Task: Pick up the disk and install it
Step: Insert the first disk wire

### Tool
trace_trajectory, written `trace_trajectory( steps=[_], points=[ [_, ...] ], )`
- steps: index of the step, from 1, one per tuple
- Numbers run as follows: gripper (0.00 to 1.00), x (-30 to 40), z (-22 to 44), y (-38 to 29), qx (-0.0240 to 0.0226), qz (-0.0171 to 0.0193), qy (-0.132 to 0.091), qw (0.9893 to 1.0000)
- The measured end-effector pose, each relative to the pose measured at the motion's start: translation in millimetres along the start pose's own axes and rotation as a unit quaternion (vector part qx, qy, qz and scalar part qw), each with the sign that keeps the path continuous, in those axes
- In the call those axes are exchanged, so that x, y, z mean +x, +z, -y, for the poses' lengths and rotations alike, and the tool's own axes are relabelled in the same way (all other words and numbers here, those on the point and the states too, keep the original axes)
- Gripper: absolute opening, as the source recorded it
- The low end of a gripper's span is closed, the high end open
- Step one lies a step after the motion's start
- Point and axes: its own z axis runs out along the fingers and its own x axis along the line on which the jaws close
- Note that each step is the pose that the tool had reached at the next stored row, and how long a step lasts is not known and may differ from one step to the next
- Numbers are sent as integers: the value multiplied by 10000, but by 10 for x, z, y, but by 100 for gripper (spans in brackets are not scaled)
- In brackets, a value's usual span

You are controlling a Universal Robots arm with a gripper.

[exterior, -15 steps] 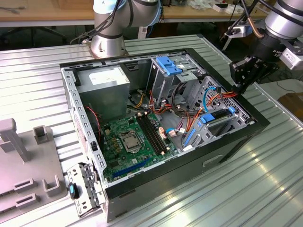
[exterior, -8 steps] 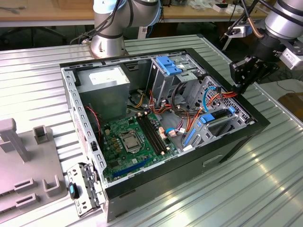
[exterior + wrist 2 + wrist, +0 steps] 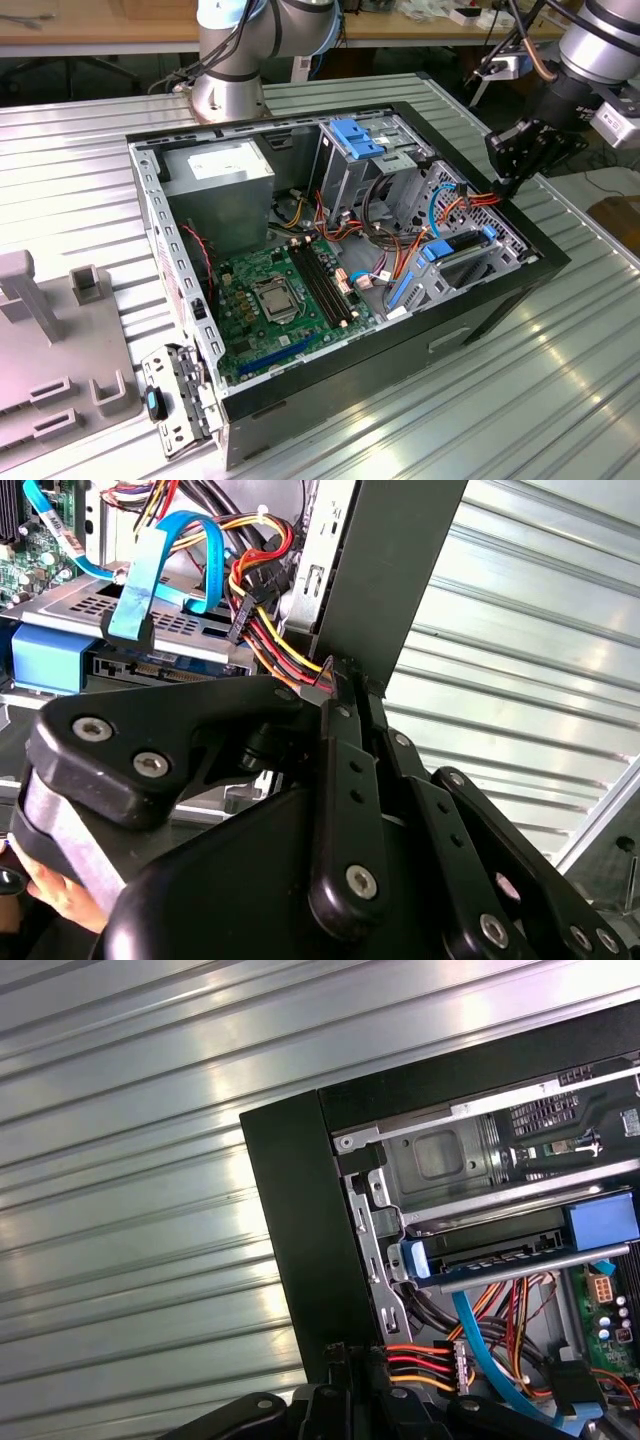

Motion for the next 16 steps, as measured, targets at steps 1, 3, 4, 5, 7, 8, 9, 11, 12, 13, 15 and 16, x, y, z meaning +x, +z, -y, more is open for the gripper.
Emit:
trace_trajectory(
  steps=[1,3,4,5,7,8,9,11,12,13,15,16],
  points=[
    [16,1,1,-19,1,2,0,10000],
    [16,5,4,-72,-1,4,2,10000],
    [16,6,4,-83,-1,5,2,10000],
    [16,7,4,-89,-1,5,2,10000],
    [16,7,5,-93,-1,5,2,10000],
    [16,7,5,-93,-1,5,2,10000],
    [16,7,5,-94,-1,5,2,10000],
    [16,6,5,-94,-4,3,36,10000],
    [16,5,4,-94,-6,1,66,10000],
    [16,2,3,-94,-10,-1,120,9999],
    [16,-2,2,-94,-17,-6,214,9998],
    [16,-3,2,-93,-22,-10,284,9996]
  ],
)
